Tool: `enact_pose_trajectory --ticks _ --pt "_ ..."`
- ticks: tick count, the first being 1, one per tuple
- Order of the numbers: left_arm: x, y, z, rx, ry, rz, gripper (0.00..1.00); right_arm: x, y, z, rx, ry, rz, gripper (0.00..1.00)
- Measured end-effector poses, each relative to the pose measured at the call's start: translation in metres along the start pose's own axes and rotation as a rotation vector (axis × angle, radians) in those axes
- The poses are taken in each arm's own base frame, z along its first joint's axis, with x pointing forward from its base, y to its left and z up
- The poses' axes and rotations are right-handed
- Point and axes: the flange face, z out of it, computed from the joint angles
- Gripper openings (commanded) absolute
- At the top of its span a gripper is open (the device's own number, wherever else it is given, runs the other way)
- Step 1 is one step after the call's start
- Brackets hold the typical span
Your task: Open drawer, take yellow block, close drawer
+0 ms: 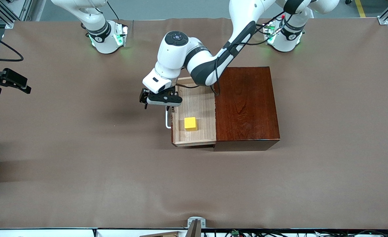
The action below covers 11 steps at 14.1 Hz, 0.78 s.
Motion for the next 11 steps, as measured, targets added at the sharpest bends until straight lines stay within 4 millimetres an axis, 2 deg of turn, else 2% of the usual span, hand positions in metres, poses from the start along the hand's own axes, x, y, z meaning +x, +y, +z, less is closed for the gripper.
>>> enact_pose_trajectory --ticks 2,6,11 --pt "0.018 -0.005 -0.020 0.032 0.005 -0.021 1.00 0.000 0.000 0.000 0.000 0.000 0.000 1.00" --pt "0.082 -0.036 -0.072 0.081 0.043 -0.103 1.00 0.000 0.000 0.000 0.000 0.000 -0.001 1.00" --pt "0.150 -0.101 -0.093 0.172 0.051 -0.166 1.00 0.003 -0.008 0.005 0.008 -0.008 -0.013 1.00"
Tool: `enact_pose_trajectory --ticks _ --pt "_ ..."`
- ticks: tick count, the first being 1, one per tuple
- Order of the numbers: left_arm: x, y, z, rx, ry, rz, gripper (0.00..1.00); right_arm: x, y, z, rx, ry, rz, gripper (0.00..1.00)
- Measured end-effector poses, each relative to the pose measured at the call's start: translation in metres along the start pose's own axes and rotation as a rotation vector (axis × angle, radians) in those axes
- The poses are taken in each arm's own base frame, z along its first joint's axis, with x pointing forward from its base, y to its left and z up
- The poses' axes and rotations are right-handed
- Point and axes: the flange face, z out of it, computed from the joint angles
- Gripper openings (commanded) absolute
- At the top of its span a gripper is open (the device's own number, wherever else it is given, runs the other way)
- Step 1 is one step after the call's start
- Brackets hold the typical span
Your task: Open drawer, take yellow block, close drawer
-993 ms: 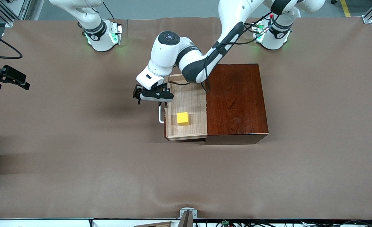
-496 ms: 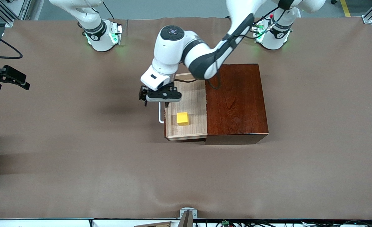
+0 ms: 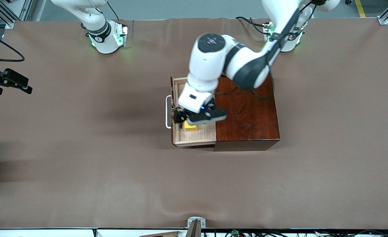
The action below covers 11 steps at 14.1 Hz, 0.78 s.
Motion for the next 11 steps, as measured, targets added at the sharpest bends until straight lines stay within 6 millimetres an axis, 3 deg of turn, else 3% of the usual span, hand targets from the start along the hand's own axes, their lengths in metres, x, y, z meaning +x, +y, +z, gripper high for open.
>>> enact_pose_trajectory --ticks 3,5,8,11 --pt "0.048 -0.043 -0.011 0.013 0.000 -0.014 1.00 0.011 -0.033 0.019 0.014 -0.023 -0.010 1.00" --pt "0.075 -0.079 -0.024 0.034 -0.005 0.008 1.00 0.023 -0.073 0.039 0.014 -0.031 0.035 1.00" --pt "0.101 -0.137 -0.030 0.086 -0.018 0.078 1.00 0.035 -0.135 0.069 0.010 -0.032 0.161 1.00" --pt "0.124 -0.191 -0.032 0.127 -0.032 0.115 1.00 0.035 -0.195 0.090 0.009 -0.030 0.357 1.00"
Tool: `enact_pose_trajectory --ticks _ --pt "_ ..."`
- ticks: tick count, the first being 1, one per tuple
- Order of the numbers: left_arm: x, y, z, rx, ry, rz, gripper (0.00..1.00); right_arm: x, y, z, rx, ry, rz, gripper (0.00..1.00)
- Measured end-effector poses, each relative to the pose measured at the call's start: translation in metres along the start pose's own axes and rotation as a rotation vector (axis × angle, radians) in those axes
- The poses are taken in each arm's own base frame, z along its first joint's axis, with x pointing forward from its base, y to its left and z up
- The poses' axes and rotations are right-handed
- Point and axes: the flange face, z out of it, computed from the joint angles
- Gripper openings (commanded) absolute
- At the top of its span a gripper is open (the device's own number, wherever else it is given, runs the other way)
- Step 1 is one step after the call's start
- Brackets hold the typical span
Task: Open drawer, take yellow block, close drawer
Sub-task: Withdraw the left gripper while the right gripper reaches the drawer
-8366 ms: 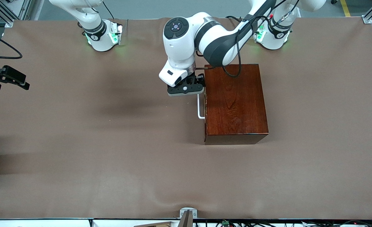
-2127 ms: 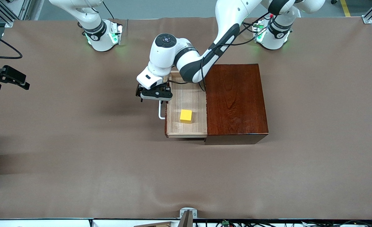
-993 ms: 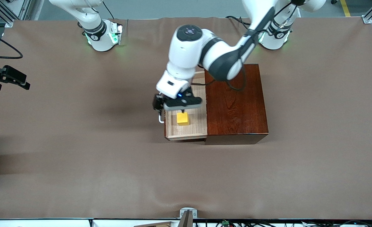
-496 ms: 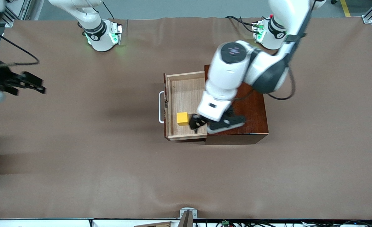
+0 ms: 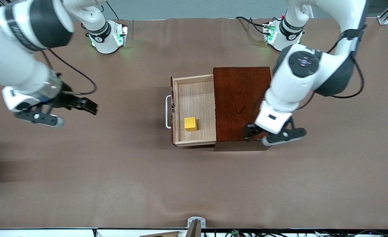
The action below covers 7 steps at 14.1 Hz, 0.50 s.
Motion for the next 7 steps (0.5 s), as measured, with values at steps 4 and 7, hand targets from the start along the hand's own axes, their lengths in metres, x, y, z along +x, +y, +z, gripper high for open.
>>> enact_pose_trajectory --ticks 4,7 --pt "0.019 -0.075 -0.008 0.018 -0.015 0.063 1.00 -0.054 -0.092 0.031 0.011 0.004 0.266 1.00" --pt "0.030 -0.134 -0.026 -0.001 -0.018 0.129 1.00 -0.088 -0.145 0.049 0.060 -0.014 0.522 1.00"
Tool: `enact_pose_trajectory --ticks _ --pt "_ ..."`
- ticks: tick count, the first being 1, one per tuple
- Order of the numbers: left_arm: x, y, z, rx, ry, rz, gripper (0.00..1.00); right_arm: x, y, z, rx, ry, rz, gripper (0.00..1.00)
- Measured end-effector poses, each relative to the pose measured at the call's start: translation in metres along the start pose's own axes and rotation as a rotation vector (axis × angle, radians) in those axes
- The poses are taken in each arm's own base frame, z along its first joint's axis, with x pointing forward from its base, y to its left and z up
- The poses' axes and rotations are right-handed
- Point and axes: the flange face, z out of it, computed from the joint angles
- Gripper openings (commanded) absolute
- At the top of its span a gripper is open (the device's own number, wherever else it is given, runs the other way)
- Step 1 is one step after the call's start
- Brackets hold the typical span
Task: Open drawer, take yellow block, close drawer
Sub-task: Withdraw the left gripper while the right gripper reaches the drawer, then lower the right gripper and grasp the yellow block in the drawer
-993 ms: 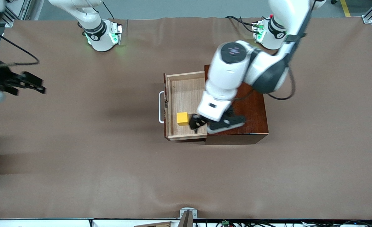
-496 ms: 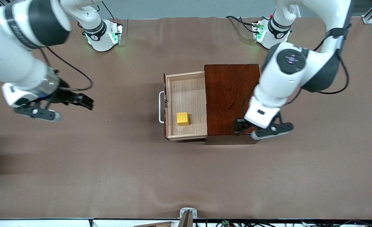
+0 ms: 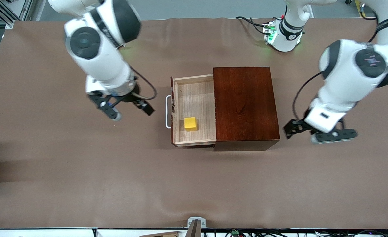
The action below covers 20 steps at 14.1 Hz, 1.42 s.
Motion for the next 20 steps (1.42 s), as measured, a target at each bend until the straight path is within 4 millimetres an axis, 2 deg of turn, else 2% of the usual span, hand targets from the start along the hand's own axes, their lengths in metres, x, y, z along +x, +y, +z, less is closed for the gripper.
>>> enact_pose_trajectory --ticks 2,4,6,8,10,12,17,20 --pt "-0.007 -0.034 -0.006 0.010 -0.038 0.052 1.00 -0.023 -0.013 0.014 0.025 -0.005 0.165 1.00" --pt "-0.013 -0.052 -0.009 0.023 -0.084 0.098 1.00 -0.043 -0.024 0.028 0.051 -0.012 0.338 1.00" --pt "-0.016 -0.058 -0.014 0.026 -0.094 0.126 1.00 -0.062 -0.035 0.045 0.075 -0.023 0.500 1.00" --pt "-0.018 -0.057 -0.017 0.028 -0.103 0.133 1.00 -0.077 -0.042 0.071 0.057 -0.025 0.593 1.00" --pt "-0.020 -0.054 -0.022 0.029 -0.113 0.138 1.00 -0.081 -0.047 0.100 0.030 -0.018 0.635 1.00" --pt "-0.023 -0.050 -0.032 0.032 -0.135 0.145 1.00 -0.077 -0.053 0.124 0.036 -0.018 0.672 1.00" --pt "-0.021 -0.047 -0.090 0.040 -0.157 0.146 1.00 -0.077 -0.065 0.166 0.071 -0.026 0.687 1.00" --pt "-0.017 -0.053 -0.111 0.041 -0.127 0.134 1.00 -0.075 -0.067 0.186 0.076 -0.025 0.689 1.00"
